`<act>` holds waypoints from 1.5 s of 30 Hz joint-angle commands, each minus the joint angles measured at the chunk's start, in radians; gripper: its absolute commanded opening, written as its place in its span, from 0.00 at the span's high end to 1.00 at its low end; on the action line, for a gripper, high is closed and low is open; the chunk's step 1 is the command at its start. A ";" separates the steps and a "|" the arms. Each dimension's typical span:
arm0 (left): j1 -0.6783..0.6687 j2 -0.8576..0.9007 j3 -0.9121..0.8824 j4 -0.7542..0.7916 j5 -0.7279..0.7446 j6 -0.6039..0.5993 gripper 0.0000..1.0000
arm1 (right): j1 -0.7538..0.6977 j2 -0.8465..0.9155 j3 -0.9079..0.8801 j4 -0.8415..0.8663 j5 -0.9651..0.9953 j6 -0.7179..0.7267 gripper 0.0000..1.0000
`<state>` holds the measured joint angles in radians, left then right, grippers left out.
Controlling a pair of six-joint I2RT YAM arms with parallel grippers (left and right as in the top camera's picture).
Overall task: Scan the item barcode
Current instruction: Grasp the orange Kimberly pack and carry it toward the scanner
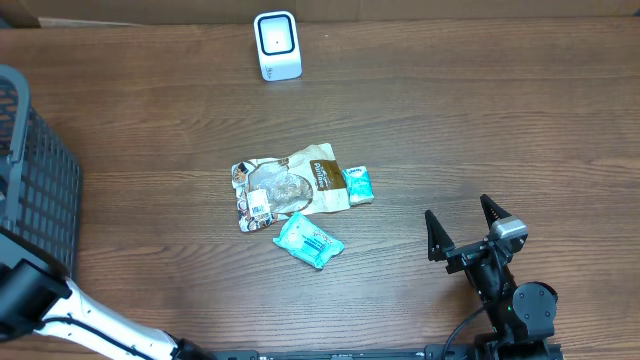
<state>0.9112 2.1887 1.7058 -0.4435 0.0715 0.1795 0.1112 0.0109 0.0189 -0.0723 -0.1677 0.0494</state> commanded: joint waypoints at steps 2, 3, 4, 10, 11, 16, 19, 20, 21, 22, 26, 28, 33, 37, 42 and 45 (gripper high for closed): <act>-0.003 -0.283 0.008 -0.069 0.031 -0.262 0.96 | -0.004 -0.008 -0.011 0.003 0.009 0.002 0.00; -0.002 -0.323 0.008 -0.095 0.031 -0.291 0.96 | -0.004 -0.008 -0.011 0.003 0.009 0.002 0.00; -0.002 -0.382 0.008 -0.142 0.032 -0.330 0.96 | -0.004 -0.008 -0.011 0.003 0.009 0.002 0.00; -0.003 -0.681 0.008 -0.436 0.175 -0.565 0.96 | -0.004 -0.008 -0.011 0.003 0.009 0.002 0.00; -0.003 -0.718 0.008 -0.479 0.248 -0.591 0.96 | -0.004 -0.008 -0.011 0.003 0.009 0.002 0.00; -0.088 -0.872 0.008 -0.700 0.463 -0.581 0.96 | -0.004 -0.008 -0.011 0.003 0.009 0.002 0.00; -0.211 -0.909 0.008 -0.789 0.434 -0.504 0.96 | -0.004 -0.008 -0.011 0.003 0.009 0.002 0.00; -0.259 -0.913 0.008 -0.818 0.414 -0.484 0.96 | -0.004 -0.008 -0.011 0.003 0.009 0.002 0.00; -0.309 -0.914 0.007 -0.846 0.388 -0.470 0.96 | -0.004 -0.008 -0.011 0.003 0.009 0.002 0.00; -0.359 -0.914 0.005 -0.870 0.360 -0.465 0.96 | -0.004 -0.008 -0.011 0.003 0.009 0.002 0.00; -0.554 -0.913 -0.048 -0.901 0.285 -0.464 0.96 | -0.004 -0.008 -0.011 0.003 0.009 0.002 0.00; -0.642 -0.909 -0.097 -0.880 0.283 -0.465 0.96 | -0.004 -0.008 -0.011 0.003 0.009 0.002 0.00; -0.816 -0.887 -0.247 -0.754 0.285 -0.534 0.96 | -0.004 -0.008 -0.011 0.003 0.009 0.002 0.00; -0.943 -0.843 -0.367 -0.611 0.288 -0.602 0.96 | -0.004 -0.008 -0.011 0.003 0.009 0.002 0.00; -1.087 -0.743 -0.445 -0.435 0.290 -0.641 0.96 | -0.004 -0.008 -0.011 0.003 0.009 0.002 0.00; -1.172 -0.668 -0.447 -0.369 0.295 -0.662 0.96 | -0.004 -0.008 -0.011 0.003 0.009 0.002 0.00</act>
<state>-0.1898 1.4654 1.2682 -0.8490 0.3634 -0.4351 0.1112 0.0109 0.0189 -0.0727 -0.1677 0.0494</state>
